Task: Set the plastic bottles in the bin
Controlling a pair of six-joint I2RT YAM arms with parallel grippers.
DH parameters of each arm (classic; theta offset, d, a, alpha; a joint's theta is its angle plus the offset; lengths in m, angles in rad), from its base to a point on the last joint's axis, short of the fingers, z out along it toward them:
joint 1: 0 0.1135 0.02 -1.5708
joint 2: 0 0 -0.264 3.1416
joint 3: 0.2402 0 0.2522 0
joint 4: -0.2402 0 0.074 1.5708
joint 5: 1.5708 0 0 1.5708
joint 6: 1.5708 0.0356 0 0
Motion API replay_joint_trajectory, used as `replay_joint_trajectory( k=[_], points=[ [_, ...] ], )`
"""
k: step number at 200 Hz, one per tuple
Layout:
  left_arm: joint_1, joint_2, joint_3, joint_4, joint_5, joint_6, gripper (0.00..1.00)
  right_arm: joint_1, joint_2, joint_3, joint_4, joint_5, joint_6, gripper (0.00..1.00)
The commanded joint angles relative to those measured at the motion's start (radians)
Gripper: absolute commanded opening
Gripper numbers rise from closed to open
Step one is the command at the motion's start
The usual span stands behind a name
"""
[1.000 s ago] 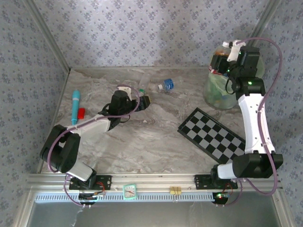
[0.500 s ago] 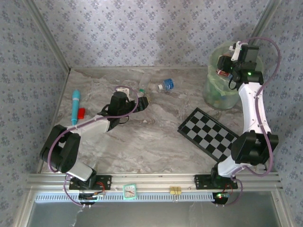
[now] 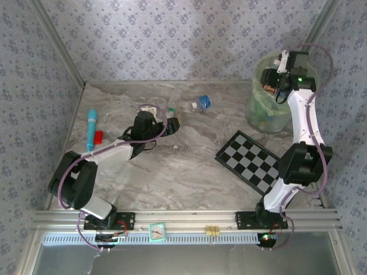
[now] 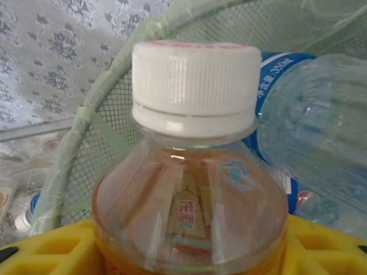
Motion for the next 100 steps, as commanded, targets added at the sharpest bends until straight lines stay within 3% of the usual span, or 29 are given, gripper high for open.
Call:
replay_joint_trajectory(
  k=[1, 34, 61, 100],
  points=[
    [0.005, -0.032, 0.002, -0.008, -0.01, 0.0, 1.0, 0.019, 0.019, 0.079, -0.06, -0.007, -0.007, 0.7],
    [0.008, -0.035, 0.001, -0.012, -0.019, 0.003, 1.0, 0.023, -0.018, 0.104, -0.028, 0.033, 0.0, 0.85],
    [0.009, -0.029, 0.004, -0.006, -0.019, 0.003, 1.0, 0.017, -0.06, 0.098, 0.012, 0.064, 0.003, 0.87],
    [0.01, -0.011, 0.014, 0.0, -0.013, 0.001, 1.0, 0.021, -0.05, 0.085, 0.071, -0.029, 0.015, 0.68]
  ],
)
